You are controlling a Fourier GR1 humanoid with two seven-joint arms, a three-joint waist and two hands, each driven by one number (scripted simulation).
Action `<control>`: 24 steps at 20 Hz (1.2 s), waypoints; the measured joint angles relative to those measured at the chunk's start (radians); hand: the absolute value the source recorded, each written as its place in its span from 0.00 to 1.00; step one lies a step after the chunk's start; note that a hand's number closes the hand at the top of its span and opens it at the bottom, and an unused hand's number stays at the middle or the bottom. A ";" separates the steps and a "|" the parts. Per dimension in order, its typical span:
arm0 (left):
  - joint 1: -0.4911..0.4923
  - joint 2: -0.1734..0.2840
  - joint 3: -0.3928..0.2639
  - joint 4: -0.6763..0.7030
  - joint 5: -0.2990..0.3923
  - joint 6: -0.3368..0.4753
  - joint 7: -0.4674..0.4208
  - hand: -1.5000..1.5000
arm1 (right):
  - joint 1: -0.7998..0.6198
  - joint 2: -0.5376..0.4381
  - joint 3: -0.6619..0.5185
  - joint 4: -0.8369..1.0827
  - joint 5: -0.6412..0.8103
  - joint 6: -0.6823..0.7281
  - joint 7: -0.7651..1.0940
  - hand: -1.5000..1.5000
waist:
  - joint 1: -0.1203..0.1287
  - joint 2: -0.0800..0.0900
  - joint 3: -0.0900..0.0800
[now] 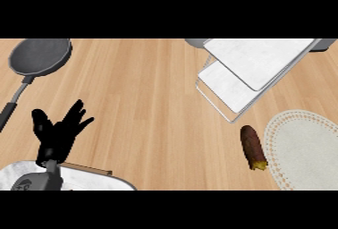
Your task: Pick the cupcake from the placemat and place it in the tiered shelf
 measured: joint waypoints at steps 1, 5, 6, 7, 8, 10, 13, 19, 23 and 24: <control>0.000 -0.001 0.001 -0.002 0.002 -0.001 0.003 0.50 | -0.004 -0.005 0.008 0.008 0.019 -0.004 -0.020 1.00 | 0.001 0.000 0.000; -0.001 0.004 0.002 -0.012 0.005 -0.010 0.026 0.50 | -0.037 0.021 -0.045 0.065 -0.011 -0.007 0.039 0.00 | -0.002 0.000 -0.001; -0.003 0.004 0.004 -0.009 0.004 -0.008 0.028 0.50 | -0.046 0.029 -0.066 0.082 -0.027 -0.010 0.059 0.00 | -0.002 0.000 -0.002; -0.001 0.001 0.004 -0.011 0.004 -0.005 0.030 0.50 | -0.052 0.033 -0.088 0.091 -0.046 -0.007 0.078 0.00 | -0.004 -0.001 -0.001; 0.005 -0.002 0.003 -0.015 0.003 -0.008 0.019 0.50 | -0.054 0.034 -0.107 0.106 -0.062 -0.007 0.092 0.00 | -0.004 -0.001 -0.002; 0.012 -0.007 0.000 -0.022 0.002 -0.009 0.011 0.50 | -0.065 0.027 -0.146 0.135 -0.095 0.011 0.115 0.00 | -0.004 -0.001 -0.002; 0.011 -0.006 0.004 -0.016 0.002 -0.014 0.007 0.50 | -0.091 0.037 -0.206 0.177 -0.155 0.027 0.163 0.00 | -0.005 -0.001 -0.001; 0.010 -0.009 0.005 -0.020 -0.003 -0.011 0.015 0.50 | -0.148 0.035 -0.329 0.263 -0.277 0.037 0.280 0.00 | -0.005 -0.001 -0.002; 0.003 -0.011 0.001 -0.021 -0.008 -0.014 0.018 0.50 | -0.183 0.001 -0.386 0.311 -0.310 -0.026 0.318 0.00 | 0.002 0.003 -0.002; 0.001 -0.008 0.003 -0.021 -0.006 -0.018 0.021 0.50 | -0.183 -0.016 -0.396 0.319 -0.310 -0.043 0.317 0.00 | 0.003 0.004 -0.002</control>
